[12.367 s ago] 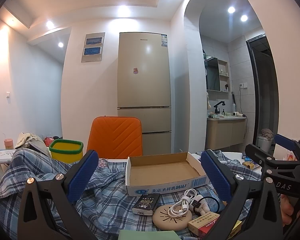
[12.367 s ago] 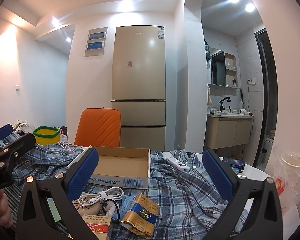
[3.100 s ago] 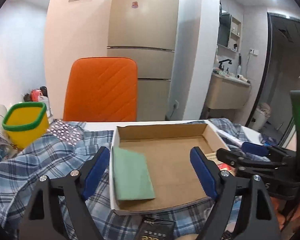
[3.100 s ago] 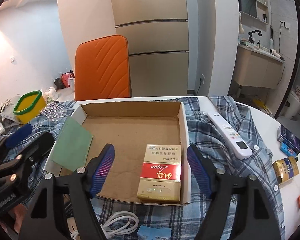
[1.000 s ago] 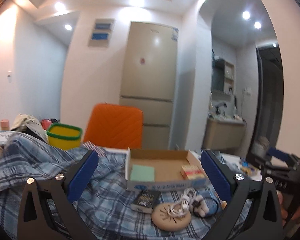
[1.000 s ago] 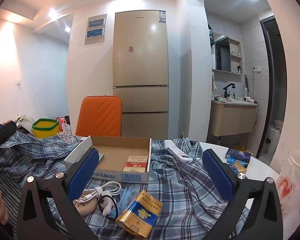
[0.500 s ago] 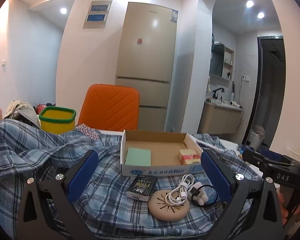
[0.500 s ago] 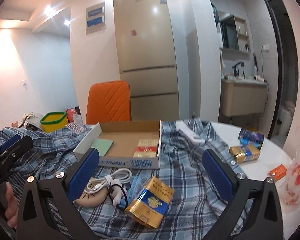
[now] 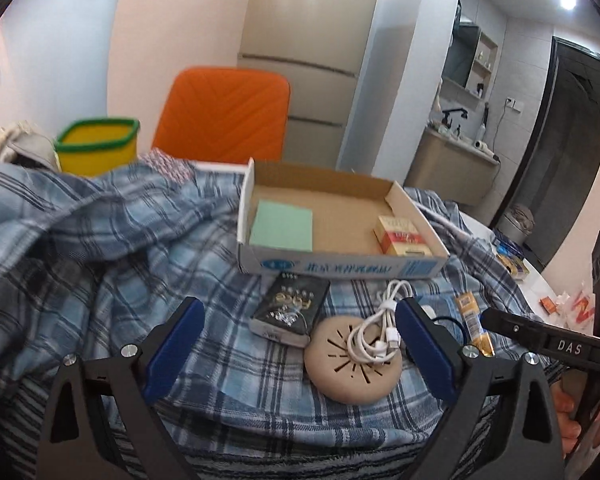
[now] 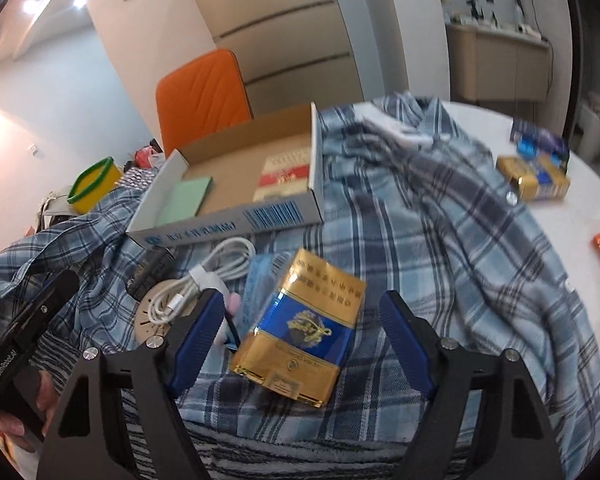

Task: Organize soft objects
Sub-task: 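Lower the right tool and grasp the blue-and-gold cigarette pack, then lift the blue-gold pack with the right tool while the left tool approaches the white cable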

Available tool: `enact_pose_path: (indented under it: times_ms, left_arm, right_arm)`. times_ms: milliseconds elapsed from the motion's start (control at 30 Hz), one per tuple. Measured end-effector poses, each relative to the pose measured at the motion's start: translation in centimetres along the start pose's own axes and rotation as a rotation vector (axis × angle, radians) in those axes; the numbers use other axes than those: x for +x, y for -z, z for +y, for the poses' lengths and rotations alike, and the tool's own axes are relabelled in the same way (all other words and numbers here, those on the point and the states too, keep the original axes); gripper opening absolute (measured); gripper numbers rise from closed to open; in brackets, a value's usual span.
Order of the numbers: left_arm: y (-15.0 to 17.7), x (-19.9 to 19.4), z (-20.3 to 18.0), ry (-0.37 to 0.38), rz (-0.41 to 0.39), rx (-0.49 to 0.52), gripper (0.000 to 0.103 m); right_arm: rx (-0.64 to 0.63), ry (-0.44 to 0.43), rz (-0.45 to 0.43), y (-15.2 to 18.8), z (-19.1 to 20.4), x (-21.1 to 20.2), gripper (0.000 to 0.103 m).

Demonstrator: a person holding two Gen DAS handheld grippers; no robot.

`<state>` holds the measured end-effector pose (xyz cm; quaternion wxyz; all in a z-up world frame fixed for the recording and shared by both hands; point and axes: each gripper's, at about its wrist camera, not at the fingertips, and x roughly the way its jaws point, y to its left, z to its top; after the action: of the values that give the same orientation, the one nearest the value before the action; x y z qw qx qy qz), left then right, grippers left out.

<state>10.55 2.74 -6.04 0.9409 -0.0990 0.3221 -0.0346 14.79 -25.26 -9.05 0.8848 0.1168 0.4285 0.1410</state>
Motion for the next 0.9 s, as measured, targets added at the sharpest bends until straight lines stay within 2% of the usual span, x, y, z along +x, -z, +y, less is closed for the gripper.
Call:
enact_pose_path:
  times_ms: [100, 200, 233, 267, 367, 500, 567, 633, 733, 900]
  left_arm:
    - [0.1, 0.4, 0.1, 0.006, 0.018, -0.004, 0.097]
    - [0.1, 0.1, -0.2, 0.003, 0.002, 0.008, 0.097]
    - [0.1, 0.0, -0.3, 0.002, -0.004, 0.013, 0.097]
    - [0.1, -0.2, -0.4, 0.002, -0.008, 0.017, 0.097]
    - [0.0, -0.8, -0.7, -0.028, -0.035, 0.027, 0.097]
    - [0.1, -1.9, -1.5, -0.032, -0.089, 0.075, 0.097]
    - [0.1, -2.2, -1.9, -0.031, -0.098, 0.095, 0.097]
    - [0.2, -2.8, -2.4, -0.04, -0.129, 0.115, 0.097]
    - [0.4, -3.8, -3.1, -0.022, -0.177, 0.154, 0.097]
    - [0.4, -4.5, -3.1, 0.008, -0.201, 0.158, 0.097]
  right_arm:
    - [0.037, -0.023, 0.016, -0.2, -0.6, 0.3, 0.074]
    - [0.069, -0.029, 0.04, -0.3, -1.1, 0.6, 0.06]
    - [0.083, -0.034, 0.055, -0.3, -1.3, 0.9, 0.05]
    - [0.096, -0.042, 0.068, -0.3, -1.4, 1.1, 0.048]
    - [0.107, -0.045, 0.061, -0.5, -1.4, 0.9, 0.048]
    - [0.094, -0.03, 0.066, -0.5, -1.2, 1.0, 0.049]
    - [0.095, -0.016, 0.071, -0.5, -1.2, 1.1, 0.055]
    - [0.105, -0.009, 0.081, -0.5, -1.4, 1.3, 0.057]
    - [0.102, -0.008, 0.08, -0.5, -1.4, 1.4, 0.057]
    - [0.101, 0.004, 0.125, -0.3, -1.4, 2.3, 0.059]
